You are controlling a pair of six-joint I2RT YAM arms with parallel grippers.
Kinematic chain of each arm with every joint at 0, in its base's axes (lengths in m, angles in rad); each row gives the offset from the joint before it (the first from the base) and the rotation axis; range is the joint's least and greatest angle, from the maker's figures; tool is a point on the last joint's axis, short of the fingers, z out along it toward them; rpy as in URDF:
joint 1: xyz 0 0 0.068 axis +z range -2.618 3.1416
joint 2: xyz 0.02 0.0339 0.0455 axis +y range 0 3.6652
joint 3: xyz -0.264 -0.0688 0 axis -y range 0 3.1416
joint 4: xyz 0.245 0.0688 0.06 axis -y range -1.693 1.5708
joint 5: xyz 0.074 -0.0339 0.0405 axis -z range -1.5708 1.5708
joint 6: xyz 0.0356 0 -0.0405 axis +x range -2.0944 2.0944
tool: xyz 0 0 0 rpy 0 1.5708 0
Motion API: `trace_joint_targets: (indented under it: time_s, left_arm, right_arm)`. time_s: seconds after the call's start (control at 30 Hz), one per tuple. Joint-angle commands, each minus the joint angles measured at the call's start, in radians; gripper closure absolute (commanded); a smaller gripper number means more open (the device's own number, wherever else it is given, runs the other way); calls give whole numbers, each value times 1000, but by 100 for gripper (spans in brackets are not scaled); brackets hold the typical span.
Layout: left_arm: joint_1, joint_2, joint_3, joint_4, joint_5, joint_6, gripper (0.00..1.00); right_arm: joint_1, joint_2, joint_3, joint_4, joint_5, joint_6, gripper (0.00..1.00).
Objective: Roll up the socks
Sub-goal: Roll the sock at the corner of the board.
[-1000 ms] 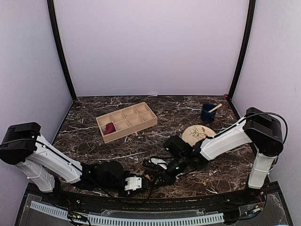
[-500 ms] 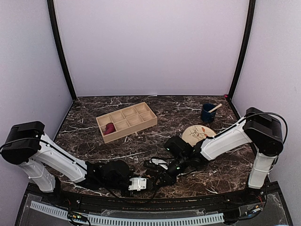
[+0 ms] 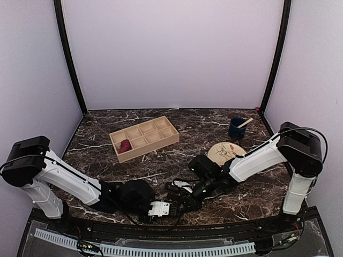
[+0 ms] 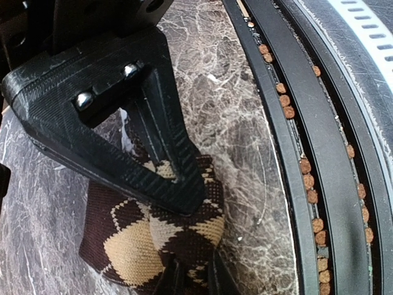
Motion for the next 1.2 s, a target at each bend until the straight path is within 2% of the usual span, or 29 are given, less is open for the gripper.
trace_joint_targets:
  time_s: [0.0,0.17,0.37,0.7,1.17]
  left_arm:
    - [26,20,33,-127,122,-9,100]
    - [75,20,77,-205,219,-26,100]
    - [129,41,136,-294,328,-42,100]
    - [168,88,218,-397,441,-63,100]
    - [228,166,315,-516,579,-80,100]
  right_arm:
    - [-1,19,-23,-33,41,-4,94]
    - [-6,6,-38,-18,49,9,78]
    - [-11,-19,-66,18,55,37,64]
    - [-13,-97,-135,69,89,68,61]
    - [-8,-229,-252,135,309,108,57]
